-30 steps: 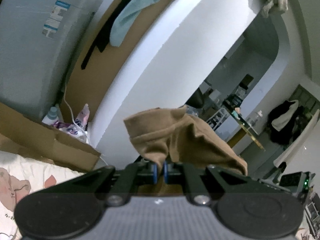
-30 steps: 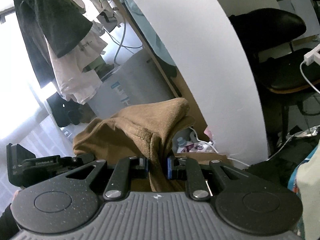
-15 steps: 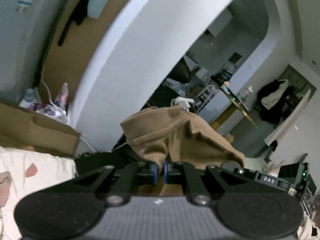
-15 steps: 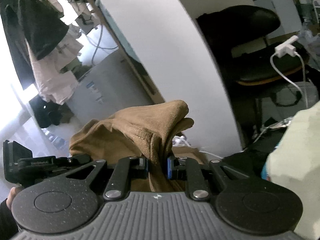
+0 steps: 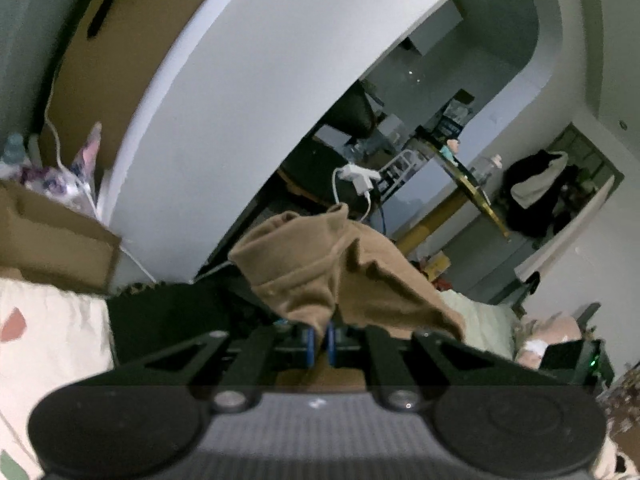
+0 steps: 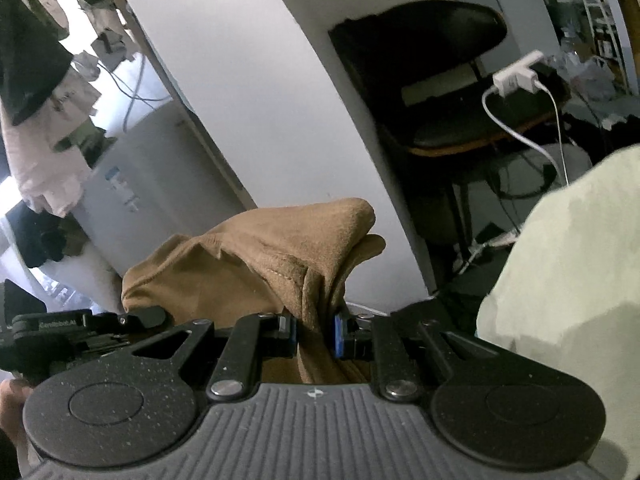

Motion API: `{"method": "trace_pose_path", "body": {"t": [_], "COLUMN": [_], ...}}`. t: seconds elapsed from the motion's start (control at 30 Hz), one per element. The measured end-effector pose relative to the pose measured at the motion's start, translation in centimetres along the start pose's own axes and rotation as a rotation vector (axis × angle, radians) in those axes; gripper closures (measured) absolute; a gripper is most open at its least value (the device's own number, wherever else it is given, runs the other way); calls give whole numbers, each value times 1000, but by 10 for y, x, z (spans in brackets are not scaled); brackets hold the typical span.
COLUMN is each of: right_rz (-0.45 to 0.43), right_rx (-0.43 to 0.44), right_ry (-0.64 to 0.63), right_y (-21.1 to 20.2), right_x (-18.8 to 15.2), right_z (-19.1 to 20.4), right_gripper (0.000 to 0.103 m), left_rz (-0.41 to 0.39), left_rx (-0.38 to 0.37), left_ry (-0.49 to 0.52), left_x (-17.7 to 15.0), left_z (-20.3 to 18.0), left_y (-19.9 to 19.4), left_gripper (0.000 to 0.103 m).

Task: Fold clothes
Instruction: 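Carry the held brown shirt toward the dark pile beside the wall with both grippers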

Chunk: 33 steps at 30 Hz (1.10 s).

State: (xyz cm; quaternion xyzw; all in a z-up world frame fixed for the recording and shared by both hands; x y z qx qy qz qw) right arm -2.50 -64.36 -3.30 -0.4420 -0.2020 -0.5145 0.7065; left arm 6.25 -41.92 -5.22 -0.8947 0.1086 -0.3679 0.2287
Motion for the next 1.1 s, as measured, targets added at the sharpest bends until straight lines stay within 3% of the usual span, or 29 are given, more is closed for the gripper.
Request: {"method": "trace_pose_path", "body": {"t": [0.3, 1.1], "right_rz": [58, 147], "right_rx": [-62, -134], "right_ry": [57, 12], "right_y": [58, 162], "right_x": [-38, -95], "right_z": [-49, -108], "right_gripper": [87, 87], "left_rz": [60, 142], "left_rx": [14, 82], "left_ry": [-47, -66], "left_x": [-20, -59], "left_z": [49, 143], "left_y": [47, 126], "left_gripper": [97, 97]}}
Point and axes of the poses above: each gripper's, at about its wrist camera, not at the fingertips, and y roughly the way its jaws point, z to its left, x to its top, the point moved 4 cm from there along y, roughly the way its jaws point, and after that the axes turned 3 degrees about x, right-handed, at the moved point
